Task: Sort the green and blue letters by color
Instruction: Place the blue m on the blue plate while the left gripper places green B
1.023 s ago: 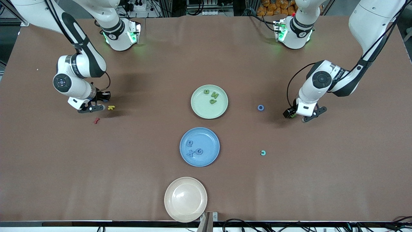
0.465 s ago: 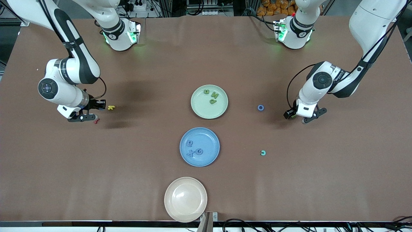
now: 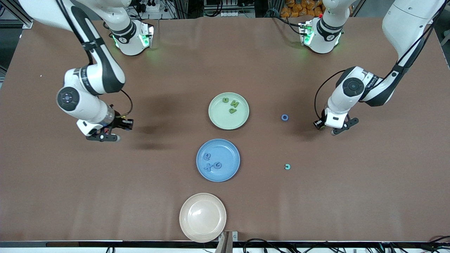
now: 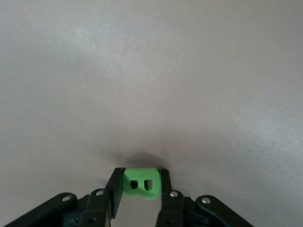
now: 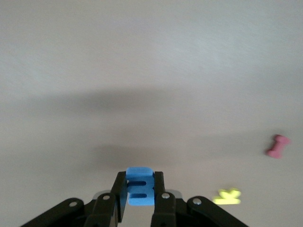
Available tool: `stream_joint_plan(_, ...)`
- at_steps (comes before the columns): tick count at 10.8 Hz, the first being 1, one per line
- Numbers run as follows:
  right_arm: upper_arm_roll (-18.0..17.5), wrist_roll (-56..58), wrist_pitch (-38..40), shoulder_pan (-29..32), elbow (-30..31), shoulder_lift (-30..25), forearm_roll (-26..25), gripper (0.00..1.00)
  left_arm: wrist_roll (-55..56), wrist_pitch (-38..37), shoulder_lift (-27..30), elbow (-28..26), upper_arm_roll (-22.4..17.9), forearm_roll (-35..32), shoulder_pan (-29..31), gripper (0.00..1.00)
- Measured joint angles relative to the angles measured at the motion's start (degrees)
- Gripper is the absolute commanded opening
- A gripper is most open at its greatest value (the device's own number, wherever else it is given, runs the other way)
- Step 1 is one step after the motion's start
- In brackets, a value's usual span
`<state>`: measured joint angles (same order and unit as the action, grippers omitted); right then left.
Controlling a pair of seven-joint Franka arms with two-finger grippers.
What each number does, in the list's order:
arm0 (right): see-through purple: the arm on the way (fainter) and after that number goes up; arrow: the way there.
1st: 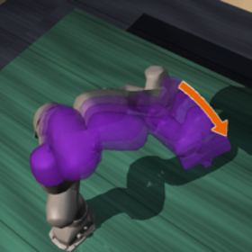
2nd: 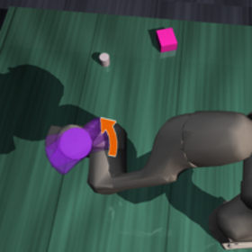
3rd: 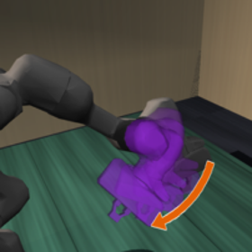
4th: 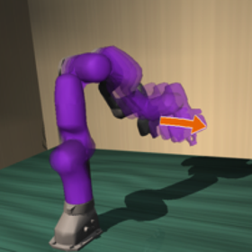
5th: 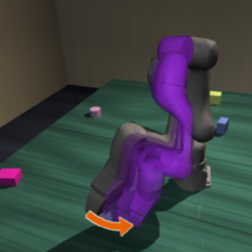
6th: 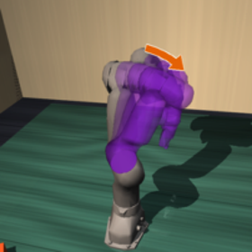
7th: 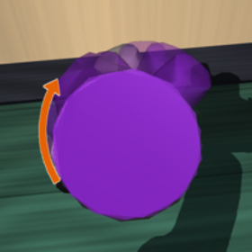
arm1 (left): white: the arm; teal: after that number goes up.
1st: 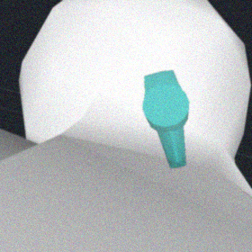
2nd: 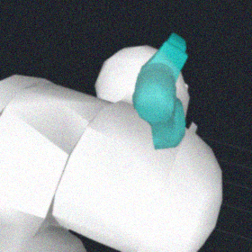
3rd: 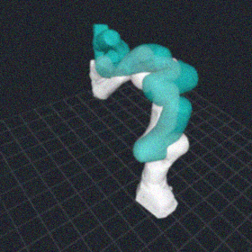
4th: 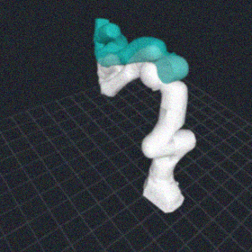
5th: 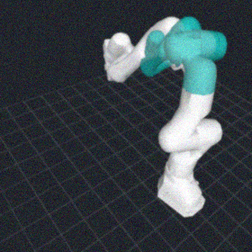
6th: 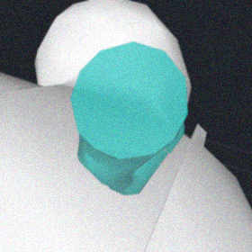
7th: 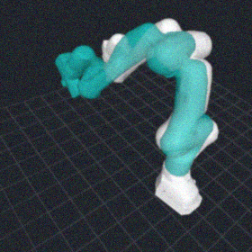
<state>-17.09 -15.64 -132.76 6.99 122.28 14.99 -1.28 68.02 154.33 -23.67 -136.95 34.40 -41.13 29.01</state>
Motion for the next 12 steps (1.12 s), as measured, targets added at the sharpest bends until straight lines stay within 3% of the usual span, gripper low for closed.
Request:
stream_joint_plan(2,-0.59,-9.17,0.01,-4.33,-6.29,3.62,0.11,0.0,0.0,0.33,-0.34,0.99,1.13,-0.26,-0.04,0.0)
stream_joint_plan(7,-0.72,-28.96,-0.21,-15.48,-23.74,15.0,1.07,0.0,6.96,0.46,-0.65,6.28,10.24,-0.26,-0.46,0.0)
stream_joint_plan(10,-0.66,-40.43,-4.82,-20.87,-32.22,21.87,1.04,0.0,14.37,0.49,-1.5,7.44,13.55,-0.26,-6.31,0.0)
stream_joint_plan(11,-0.62,-43.6,-8.02,-22.13,-34.05,24.32,1.04,0.15,18.11,0.56,-1.89,7.86,13.61,-0.26,-10.29,0.0)
stream_joint_plan(12,-0.58,-46.07,-10.88,-23.12,-35.04,26.4,1.03,0.4,21.57,0.56,-2.15,8.35,13.66,-0.26,-14.53,0.0)
